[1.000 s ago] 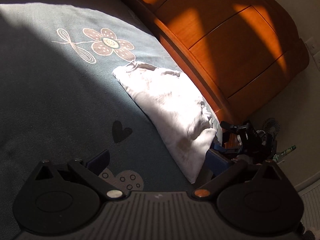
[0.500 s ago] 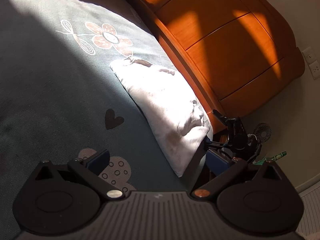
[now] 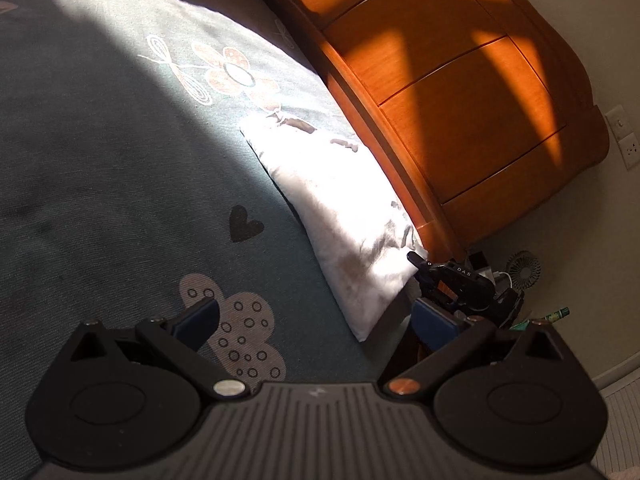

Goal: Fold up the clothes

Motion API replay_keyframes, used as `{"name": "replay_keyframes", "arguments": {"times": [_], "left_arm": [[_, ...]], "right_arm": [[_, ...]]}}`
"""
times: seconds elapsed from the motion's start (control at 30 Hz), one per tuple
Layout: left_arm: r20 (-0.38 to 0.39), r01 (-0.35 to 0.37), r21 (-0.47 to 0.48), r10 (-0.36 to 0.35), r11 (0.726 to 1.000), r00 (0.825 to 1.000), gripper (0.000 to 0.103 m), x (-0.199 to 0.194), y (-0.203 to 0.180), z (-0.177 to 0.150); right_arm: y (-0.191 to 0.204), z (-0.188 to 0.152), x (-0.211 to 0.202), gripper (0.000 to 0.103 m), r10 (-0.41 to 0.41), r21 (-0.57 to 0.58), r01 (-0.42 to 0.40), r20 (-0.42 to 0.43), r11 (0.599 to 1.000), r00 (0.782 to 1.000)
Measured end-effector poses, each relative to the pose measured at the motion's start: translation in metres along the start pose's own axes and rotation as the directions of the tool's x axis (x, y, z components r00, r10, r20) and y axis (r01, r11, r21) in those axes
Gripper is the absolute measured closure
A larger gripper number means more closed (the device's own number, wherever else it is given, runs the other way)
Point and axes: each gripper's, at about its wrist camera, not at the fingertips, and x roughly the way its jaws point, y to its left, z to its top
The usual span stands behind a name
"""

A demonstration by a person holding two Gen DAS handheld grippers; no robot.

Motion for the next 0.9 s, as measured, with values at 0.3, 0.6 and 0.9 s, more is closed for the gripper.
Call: {"name": "replay_keyframes", "arguments": {"times": [0.3, 0.6, 0.9], "left_arm": [[-0.001, -0.098, 0.057, 0.098, 0.994, 0.995, 0.001, 0.005, -0.002, 0.006], [0.024, -0.244, 0.287, 0.248, 0.926, 0.968, 0.001, 0.002, -0.011, -0.005], [0.076, -0.306, 0.332, 0.298, 0.892, 0.952, 0.001, 0.001, -0.008, -0.006]], "right_arm": [[0.092, -0.009, 0.002, 0.053, -0.133, -0.479, 0.15, 0.07, 0.865, 0.989], [0.109, -0.025, 0.073, 0.052, -0.241, -0.721, 0.174, 0.01, 0.671, 0.97], [0.117, -0.001, 0.116, 0.05, -0.278, -0.707, 0.183, -0.021, 0.683, 0.96]]}}
